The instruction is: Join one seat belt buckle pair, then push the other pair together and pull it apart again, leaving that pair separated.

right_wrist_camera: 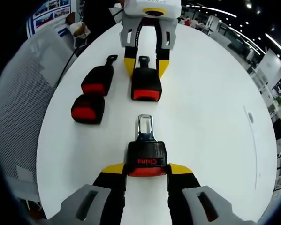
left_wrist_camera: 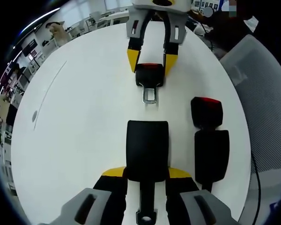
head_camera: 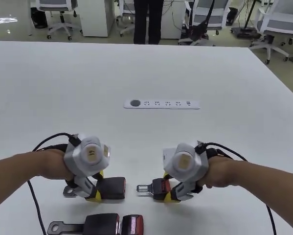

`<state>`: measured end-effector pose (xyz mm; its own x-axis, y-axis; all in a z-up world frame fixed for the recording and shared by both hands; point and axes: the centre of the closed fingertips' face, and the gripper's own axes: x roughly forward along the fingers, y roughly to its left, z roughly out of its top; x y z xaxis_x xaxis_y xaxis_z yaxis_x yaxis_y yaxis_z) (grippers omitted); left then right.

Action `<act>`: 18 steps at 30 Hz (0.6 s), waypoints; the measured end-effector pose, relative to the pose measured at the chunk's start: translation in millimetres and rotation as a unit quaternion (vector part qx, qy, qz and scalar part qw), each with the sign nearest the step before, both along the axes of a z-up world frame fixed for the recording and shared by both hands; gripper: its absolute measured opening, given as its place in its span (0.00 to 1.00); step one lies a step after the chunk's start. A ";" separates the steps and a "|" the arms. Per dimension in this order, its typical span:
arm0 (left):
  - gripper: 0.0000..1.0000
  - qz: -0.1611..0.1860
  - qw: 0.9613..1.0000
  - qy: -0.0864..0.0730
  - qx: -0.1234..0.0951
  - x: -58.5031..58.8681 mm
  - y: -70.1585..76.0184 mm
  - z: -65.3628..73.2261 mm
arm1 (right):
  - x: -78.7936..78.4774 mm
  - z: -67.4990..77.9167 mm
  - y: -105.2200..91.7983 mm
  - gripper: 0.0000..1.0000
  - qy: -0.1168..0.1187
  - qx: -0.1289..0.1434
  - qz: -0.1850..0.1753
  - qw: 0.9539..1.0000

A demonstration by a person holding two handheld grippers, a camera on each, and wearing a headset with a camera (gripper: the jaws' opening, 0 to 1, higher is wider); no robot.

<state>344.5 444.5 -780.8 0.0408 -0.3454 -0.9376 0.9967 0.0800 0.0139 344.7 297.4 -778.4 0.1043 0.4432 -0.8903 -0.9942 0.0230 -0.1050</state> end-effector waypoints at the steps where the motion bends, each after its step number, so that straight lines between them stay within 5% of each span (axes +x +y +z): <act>1: 0.32 0.003 1.000 0.001 0.001 1.3 1.4 -1.6 | 0.0 0.1 -1.0 0.30 0.000 -0.001 0.000 1.000; 18: 0.34 -0.004 1.000 -0.016 0.006 3.1 0.4 -0.9 | -4.3 -0.4 -14.2 0.31 -0.005 -0.010 0.002 1.000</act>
